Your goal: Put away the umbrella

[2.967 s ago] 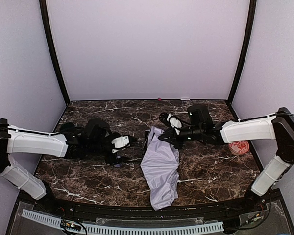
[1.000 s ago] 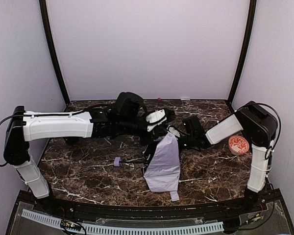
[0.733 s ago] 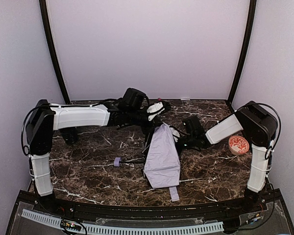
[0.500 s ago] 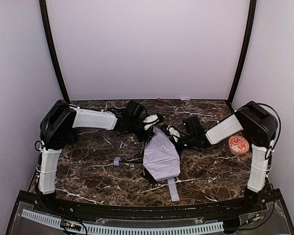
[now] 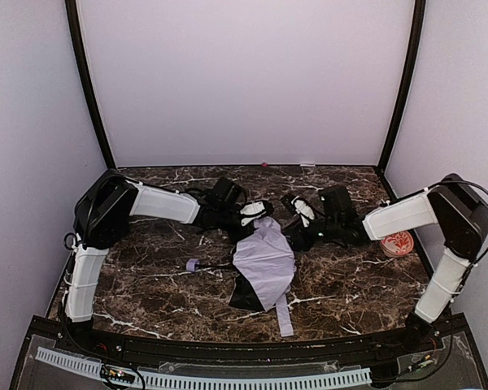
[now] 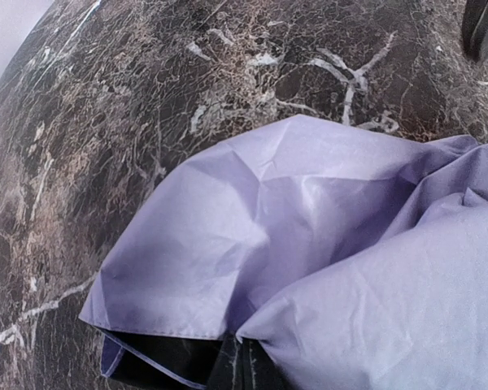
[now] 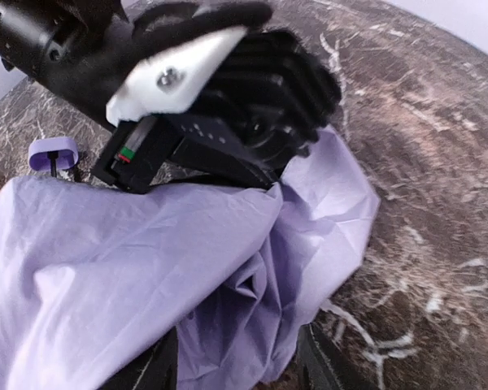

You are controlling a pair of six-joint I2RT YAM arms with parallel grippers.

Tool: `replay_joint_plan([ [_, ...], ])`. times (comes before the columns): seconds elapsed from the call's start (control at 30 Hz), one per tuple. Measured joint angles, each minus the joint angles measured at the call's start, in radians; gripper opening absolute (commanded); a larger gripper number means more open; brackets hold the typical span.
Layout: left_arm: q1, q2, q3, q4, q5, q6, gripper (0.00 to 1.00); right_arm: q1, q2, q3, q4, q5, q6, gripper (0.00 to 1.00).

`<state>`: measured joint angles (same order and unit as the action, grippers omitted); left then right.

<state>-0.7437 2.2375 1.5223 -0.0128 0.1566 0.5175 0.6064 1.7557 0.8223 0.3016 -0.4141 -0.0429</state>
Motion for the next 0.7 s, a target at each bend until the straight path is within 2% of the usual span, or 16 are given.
replay_joint_plan([
  [0.17,0.000,0.004,-0.001,0.018,-0.012,0.022,0.00,-0.009,-0.240,-0.087,-0.078,0.130,-0.028,0.55],
  [0.3,0.000,0.005,-0.002,0.024,-0.016,0.031,0.00,0.005,-0.467,-0.174,-0.132,0.249,-0.146,0.66],
  [0.37,0.000,0.005,-0.003,0.027,-0.016,0.034,0.00,0.065,-0.609,-0.253,-0.136,0.313,-0.278,0.73],
  [0.5,0.000,0.005,-0.003,0.028,-0.017,0.037,0.00,0.290,-0.814,-0.437,-0.089,0.397,-0.574,0.78],
  [0.6,0.000,0.005,-0.003,0.028,-0.017,0.038,0.00,0.390,-0.823,-0.523,-0.055,0.458,-0.763,0.78],
  [0.7,0.000,0.005,-0.003,0.027,-0.017,0.039,0.00,0.448,-0.728,-0.532,0.027,0.526,-0.893,0.78],
])
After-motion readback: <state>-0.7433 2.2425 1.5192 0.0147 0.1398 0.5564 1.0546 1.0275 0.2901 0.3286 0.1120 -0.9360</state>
